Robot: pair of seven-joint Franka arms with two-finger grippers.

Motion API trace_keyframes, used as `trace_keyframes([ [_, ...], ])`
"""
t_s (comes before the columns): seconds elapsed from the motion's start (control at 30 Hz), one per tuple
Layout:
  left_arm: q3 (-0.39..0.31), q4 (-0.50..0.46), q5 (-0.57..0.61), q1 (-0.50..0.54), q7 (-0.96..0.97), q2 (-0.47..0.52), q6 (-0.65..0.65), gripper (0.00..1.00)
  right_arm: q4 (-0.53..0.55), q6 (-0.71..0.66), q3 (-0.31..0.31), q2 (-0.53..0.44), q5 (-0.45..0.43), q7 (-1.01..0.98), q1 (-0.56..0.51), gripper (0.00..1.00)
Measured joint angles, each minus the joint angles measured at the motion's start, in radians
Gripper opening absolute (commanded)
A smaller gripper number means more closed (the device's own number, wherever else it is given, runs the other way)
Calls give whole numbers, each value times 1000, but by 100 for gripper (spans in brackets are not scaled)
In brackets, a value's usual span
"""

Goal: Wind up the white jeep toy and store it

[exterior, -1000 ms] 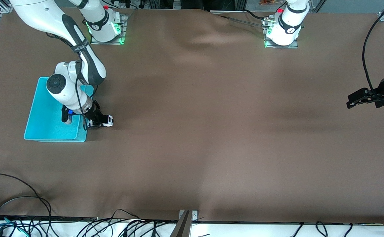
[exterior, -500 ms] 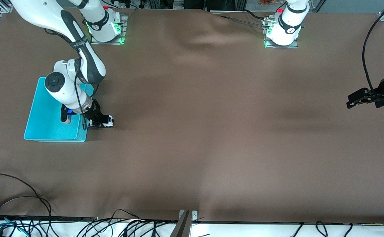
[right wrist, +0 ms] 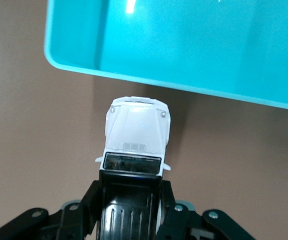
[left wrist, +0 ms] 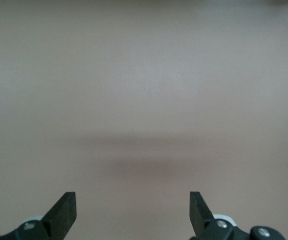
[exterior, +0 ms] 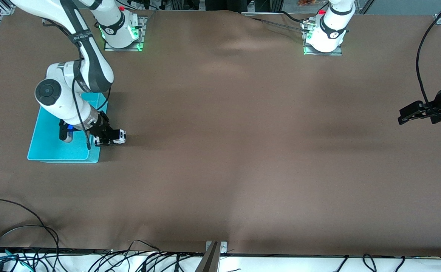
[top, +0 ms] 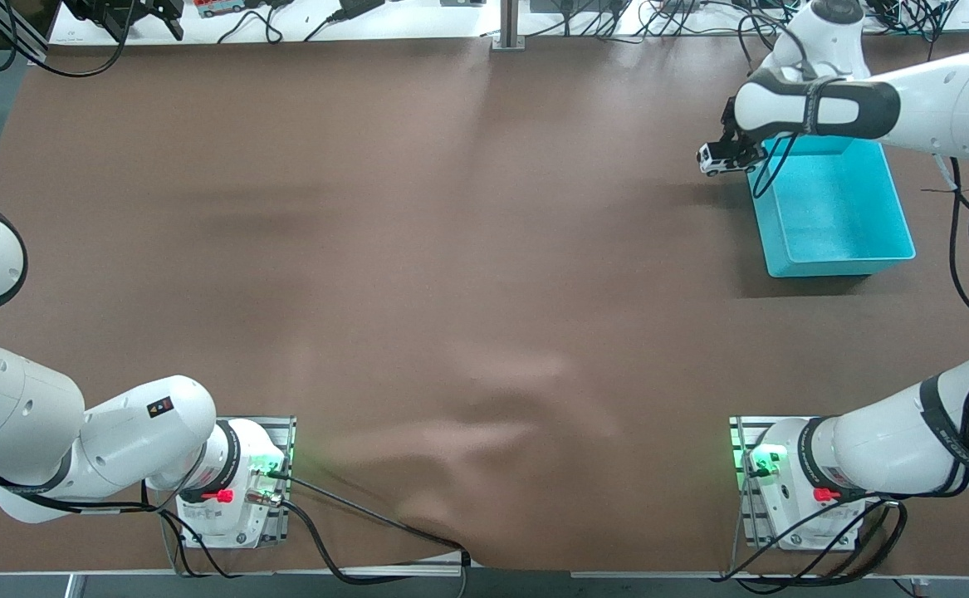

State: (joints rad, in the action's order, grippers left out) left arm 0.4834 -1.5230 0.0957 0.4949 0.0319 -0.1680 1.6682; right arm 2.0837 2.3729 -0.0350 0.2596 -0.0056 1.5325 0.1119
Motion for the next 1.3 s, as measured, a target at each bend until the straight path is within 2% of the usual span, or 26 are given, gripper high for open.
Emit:
trace_keyframes([
  [0.3,0,-1,0,0,0,0,0,100,-130,-210,0,-33,-9,-41,0,30],
  [0.5,0,-1,0,0,0,0,0,100,-155,-285,8,-43,-11,-144,-8,30],
  [0.83,0,-1,0,0,0,0,0,100,-154,-325,113,-42,-39,-290,-30,29],
  [1.07,0,-2,0,0,0,0,0,100,-148,-366,181,-41,-43,-533,-40,26],
  [1.3,0,-2,0,0,0,0,0,100,-112,-456,195,-39,-43,-922,-46,26],
])
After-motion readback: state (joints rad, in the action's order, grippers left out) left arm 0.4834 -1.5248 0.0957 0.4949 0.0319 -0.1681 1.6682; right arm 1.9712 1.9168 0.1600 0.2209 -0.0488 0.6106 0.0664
